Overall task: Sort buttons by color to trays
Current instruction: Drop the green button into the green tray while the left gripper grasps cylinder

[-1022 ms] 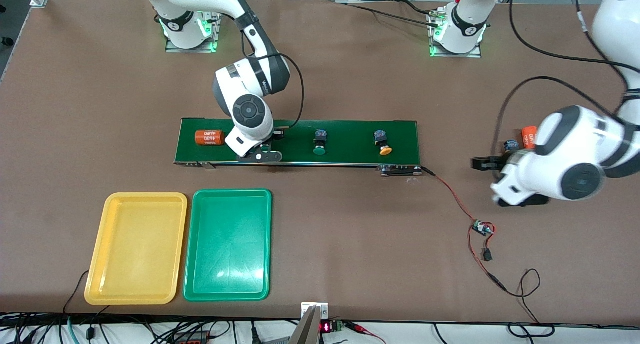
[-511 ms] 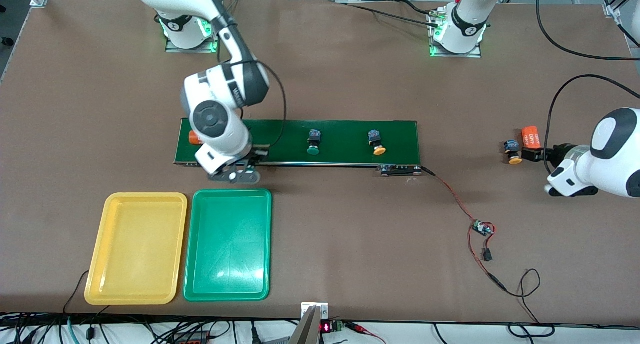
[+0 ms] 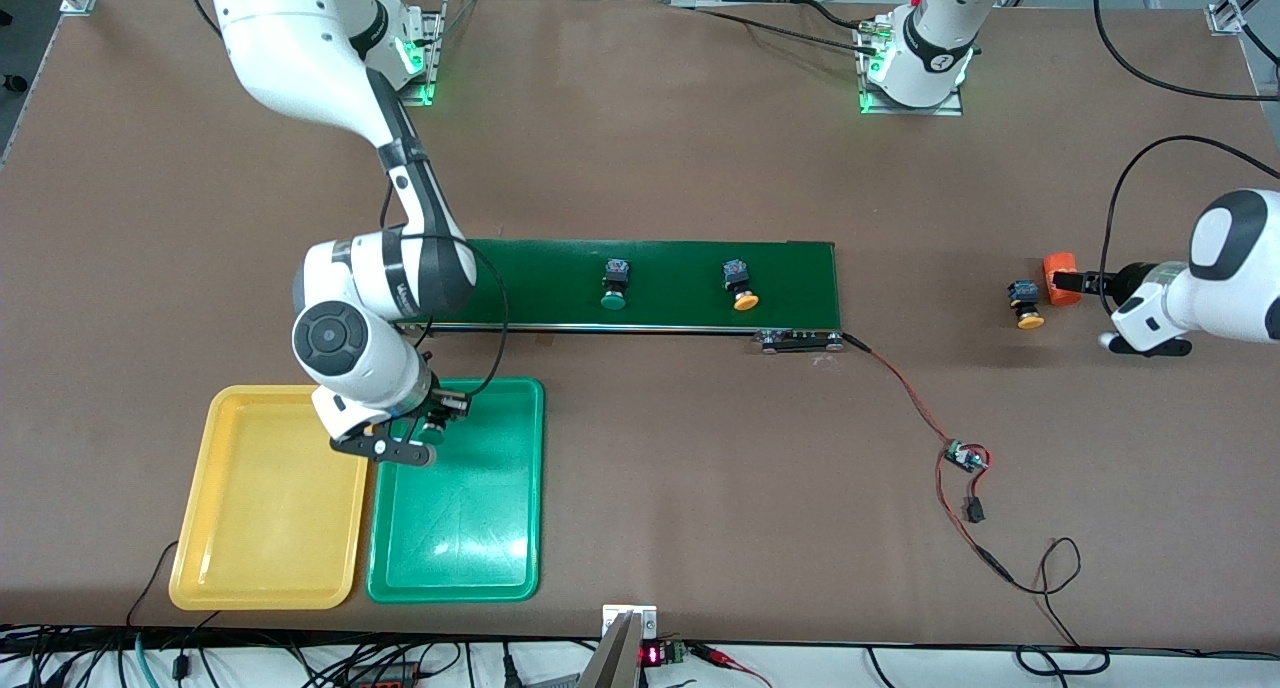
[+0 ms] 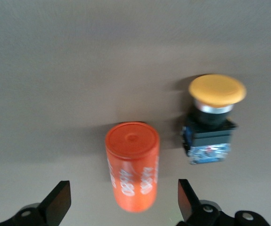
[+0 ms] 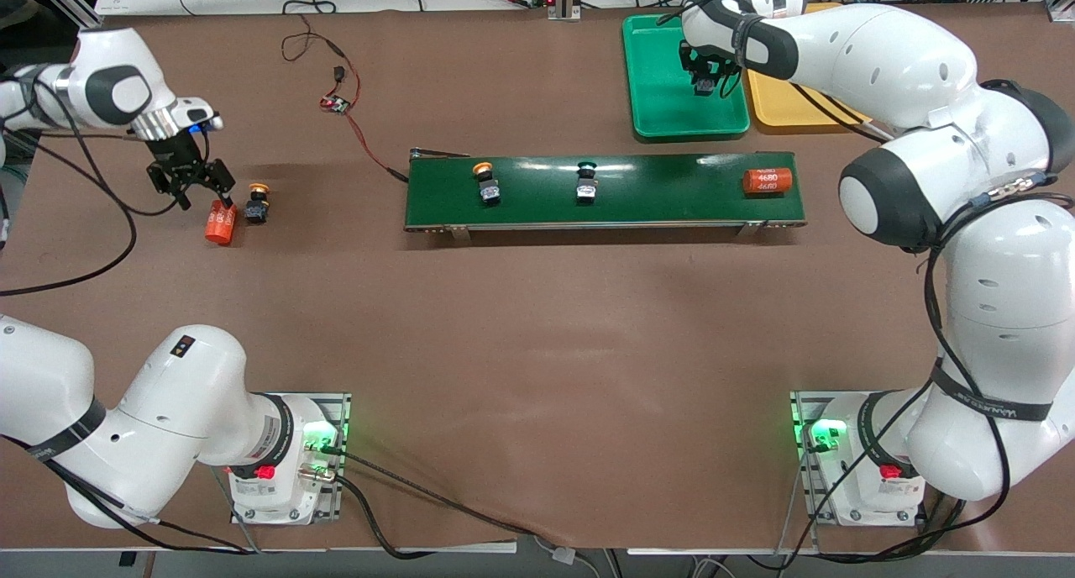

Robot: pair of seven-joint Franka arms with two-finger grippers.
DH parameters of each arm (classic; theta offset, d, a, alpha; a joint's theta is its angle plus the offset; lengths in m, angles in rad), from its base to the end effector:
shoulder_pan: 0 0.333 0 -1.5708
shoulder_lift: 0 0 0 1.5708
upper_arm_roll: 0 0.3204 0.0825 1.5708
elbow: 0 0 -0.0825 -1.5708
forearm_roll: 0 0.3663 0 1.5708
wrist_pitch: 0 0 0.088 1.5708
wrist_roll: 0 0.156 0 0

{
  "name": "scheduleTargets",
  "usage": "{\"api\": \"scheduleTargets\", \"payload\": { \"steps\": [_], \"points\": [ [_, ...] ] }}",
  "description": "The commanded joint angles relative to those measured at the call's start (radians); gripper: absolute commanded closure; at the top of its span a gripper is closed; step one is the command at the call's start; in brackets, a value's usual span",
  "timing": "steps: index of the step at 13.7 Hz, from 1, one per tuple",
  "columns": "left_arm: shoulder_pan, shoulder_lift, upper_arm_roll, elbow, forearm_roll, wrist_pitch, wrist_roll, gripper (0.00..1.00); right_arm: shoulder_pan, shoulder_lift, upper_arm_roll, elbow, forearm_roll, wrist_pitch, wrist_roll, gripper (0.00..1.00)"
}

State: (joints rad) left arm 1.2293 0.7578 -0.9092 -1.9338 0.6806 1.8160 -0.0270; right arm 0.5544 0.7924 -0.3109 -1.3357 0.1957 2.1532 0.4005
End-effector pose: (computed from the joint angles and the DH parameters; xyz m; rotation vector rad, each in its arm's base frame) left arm 0.4745 0.2281 0.1572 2.9844 -0.0426 -0.7172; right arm 0.6969 0.2359 0.2399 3.1007 -0.2571 0.1176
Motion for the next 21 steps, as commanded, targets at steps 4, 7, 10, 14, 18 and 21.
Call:
{"api": "scheduleTargets", "payload": {
  "steps": [4, 7, 10, 14, 18, 21],
  "points": [
    [0.029, -0.014, -0.016, -0.066, 0.033, 0.045, 0.032, 0.33, -0.037, 0.100, 0.012, 0.049, 0.005, 0.063, -0.066, 0.85],
    [0.022, -0.012, -0.016, -0.065, 0.033, 0.045, 0.032, 0.47, -0.054, 0.120, 0.012, 0.046, 0.008, 0.065, -0.121, 0.83],
    [0.021, -0.041, -0.046, -0.025, 0.031, 0.026, 0.125, 0.70, -0.053, 0.114, 0.010, 0.047, 0.005, 0.065, -0.121, 0.00],
    [0.015, -0.040, -0.204, 0.093, 0.027, -0.163, 0.203, 0.70, -0.044, 0.048, 0.015, 0.043, 0.019, 0.013, -0.115, 0.00],
    [-0.121, -0.040, -0.307, 0.137, 0.024, -0.260, 0.243, 0.70, 0.016, -0.047, 0.016, 0.024, 0.018, -0.180, -0.004, 0.00],
    [-0.261, -0.022, -0.318, 0.138, 0.004, -0.253, 0.370, 0.74, 0.103, -0.163, 0.018, -0.115, 0.046, -0.181, 0.021, 0.00]
  ]
}}
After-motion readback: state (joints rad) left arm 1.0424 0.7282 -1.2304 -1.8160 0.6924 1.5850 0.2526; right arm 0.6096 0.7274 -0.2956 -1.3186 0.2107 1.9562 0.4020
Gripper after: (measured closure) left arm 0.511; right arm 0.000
